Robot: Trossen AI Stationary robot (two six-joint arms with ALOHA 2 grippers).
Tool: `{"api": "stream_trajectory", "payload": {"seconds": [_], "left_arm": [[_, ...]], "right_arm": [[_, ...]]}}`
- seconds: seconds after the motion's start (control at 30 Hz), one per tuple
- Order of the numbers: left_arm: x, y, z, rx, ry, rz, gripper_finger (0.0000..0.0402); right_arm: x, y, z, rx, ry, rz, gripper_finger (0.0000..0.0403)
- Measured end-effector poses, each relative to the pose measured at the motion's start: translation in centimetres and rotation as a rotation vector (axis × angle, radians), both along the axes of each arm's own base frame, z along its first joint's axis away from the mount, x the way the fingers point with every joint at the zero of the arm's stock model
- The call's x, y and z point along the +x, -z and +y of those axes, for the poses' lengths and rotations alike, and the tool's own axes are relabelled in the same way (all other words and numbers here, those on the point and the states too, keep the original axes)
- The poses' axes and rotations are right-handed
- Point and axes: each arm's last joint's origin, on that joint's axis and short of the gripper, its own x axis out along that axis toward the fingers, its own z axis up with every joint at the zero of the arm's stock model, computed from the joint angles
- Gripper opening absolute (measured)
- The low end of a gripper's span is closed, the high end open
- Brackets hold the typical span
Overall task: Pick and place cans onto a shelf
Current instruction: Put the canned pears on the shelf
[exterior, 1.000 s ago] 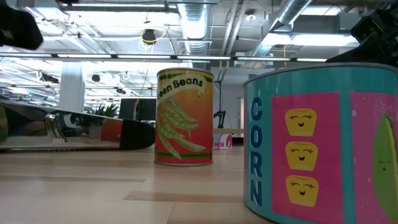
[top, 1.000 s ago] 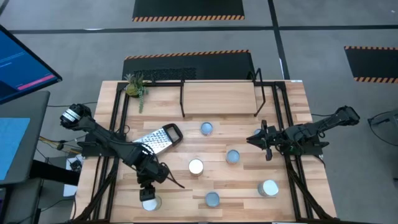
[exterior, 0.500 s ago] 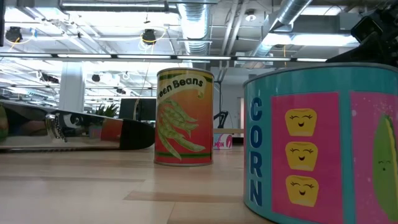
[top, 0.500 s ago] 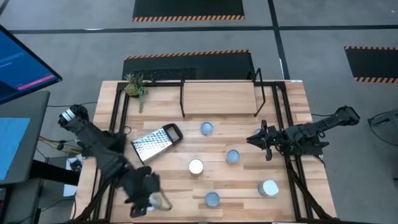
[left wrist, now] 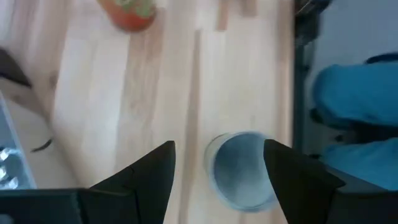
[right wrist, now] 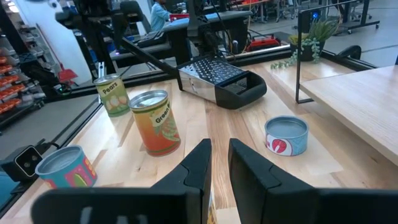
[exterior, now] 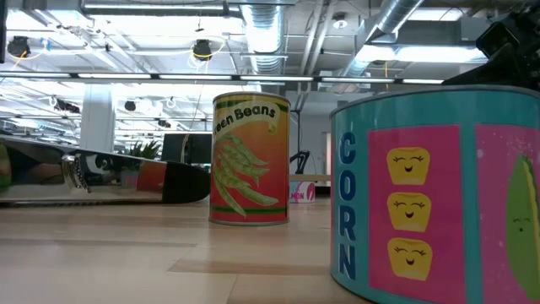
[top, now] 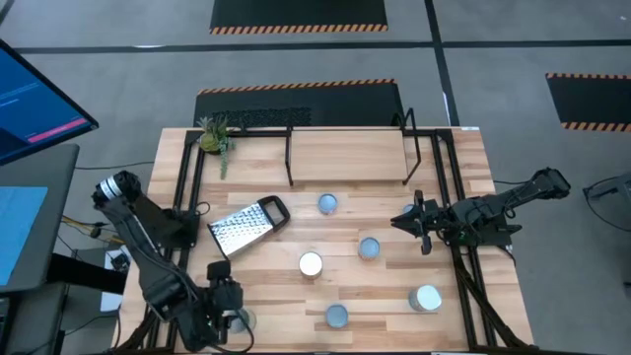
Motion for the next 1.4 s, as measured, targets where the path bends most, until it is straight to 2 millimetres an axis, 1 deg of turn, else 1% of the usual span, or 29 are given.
{"api": "stream_trajectory", "payload": {"seconds": [0.2,0.3,0.43,0.73,0.9,1.13,1.27,1.33,1.4], "left_arm": [[1.0,1.5,-0.2,0.016,-0.004,0.082,0.0233],[1.4,1.7,0.0,0.001,-0.011,0.112,0.0233],[1.5,1.8,0.3,0.026,-0.016,0.118,0.0233],[2.0,3.2,-0.3,0.047,0.017,0.164,0.0233],[2.5,5.1,-1.0,0.066,0.039,0.254,0.0233],[2.9,5.3,-1.1,0.074,0.068,0.246,0.0233],[3.5,5.3,-0.6,0.055,0.100,0.278,0.0230],[3.9,5.3,-0.2,0.038,0.128,0.302,0.0218],[4.4,5.3,0.2,0.016,0.165,0.327,0.0195]], "right_arm": [[0.0,0.0,0.0,0.000,-0.001,0.000,0.0082],[0.0,0.0,0.0,0.000,-0.001,0.000,0.0082],[0.0,0.0,0.0,0.000,-0.001,0.000,0.0082],[0.0,0.0,0.0,0.000,-0.001,0.002,0.0082],[0.0,0.0,0.0,0.000,-0.005,0.001,0.0082],[0.0,0.0,0.0,0.000,-0.005,0.001,0.0082],[0.0,0.0,0.0,0.000,-0.005,0.001,0.0082],[0.0,0.0,0.0,0.000,-0.005,0.001,0.0082],[0.0,0.0,0.0,0.000,-0.005,0.001,0.0082]]}}
